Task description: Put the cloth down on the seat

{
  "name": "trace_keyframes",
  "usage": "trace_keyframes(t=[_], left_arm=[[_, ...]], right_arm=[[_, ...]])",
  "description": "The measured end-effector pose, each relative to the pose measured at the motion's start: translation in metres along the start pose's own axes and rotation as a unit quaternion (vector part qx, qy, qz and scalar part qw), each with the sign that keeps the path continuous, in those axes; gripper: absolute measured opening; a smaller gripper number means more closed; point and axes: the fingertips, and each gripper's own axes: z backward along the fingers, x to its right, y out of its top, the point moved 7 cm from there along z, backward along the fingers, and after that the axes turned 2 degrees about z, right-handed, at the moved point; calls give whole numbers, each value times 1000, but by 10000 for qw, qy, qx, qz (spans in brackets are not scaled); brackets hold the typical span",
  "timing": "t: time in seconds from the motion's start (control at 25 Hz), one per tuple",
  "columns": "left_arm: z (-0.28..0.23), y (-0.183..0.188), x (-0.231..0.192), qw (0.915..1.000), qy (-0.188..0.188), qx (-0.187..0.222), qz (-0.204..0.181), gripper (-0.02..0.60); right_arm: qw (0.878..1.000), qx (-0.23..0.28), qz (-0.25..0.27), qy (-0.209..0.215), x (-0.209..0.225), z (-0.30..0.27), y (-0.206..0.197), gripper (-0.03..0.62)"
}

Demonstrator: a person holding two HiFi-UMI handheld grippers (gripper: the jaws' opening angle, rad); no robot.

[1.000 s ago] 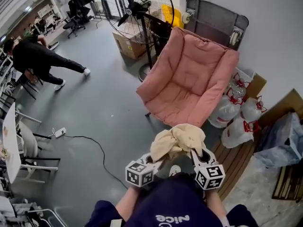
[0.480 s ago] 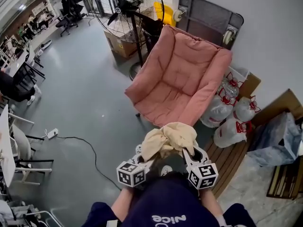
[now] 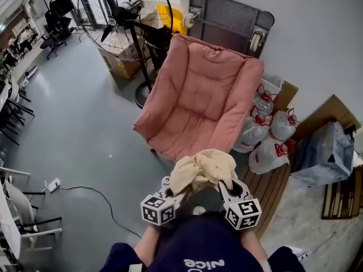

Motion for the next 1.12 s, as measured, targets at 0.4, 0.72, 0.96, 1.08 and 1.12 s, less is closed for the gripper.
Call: trace_keyframes(t=[0.4,0.72,0.96,1.08,1.12], left_arm=[[-41,111,-97,9926,-791,-700,-606,101],[-55,176,-162,9797,-1307,-1171,-969,101],[-51,192,-200,9758,-1366,-1362,-1026,101],[-47,195,-207,9775,-1385,-1322,-881,101],[-47,196,-209,9779,-1396,-1298,-857,101]], right_arm=[[9953,77,-493,-835,-14,-98,52,109],[9861,240,-849,-1408,-36,-164,80,109],[9834,206,-988,-1508,-57,-197,81,109],[9838,161,-934,-1523,-63,-203,86,109],[9841,166,-900,-1523,-63,-204,89,109]])
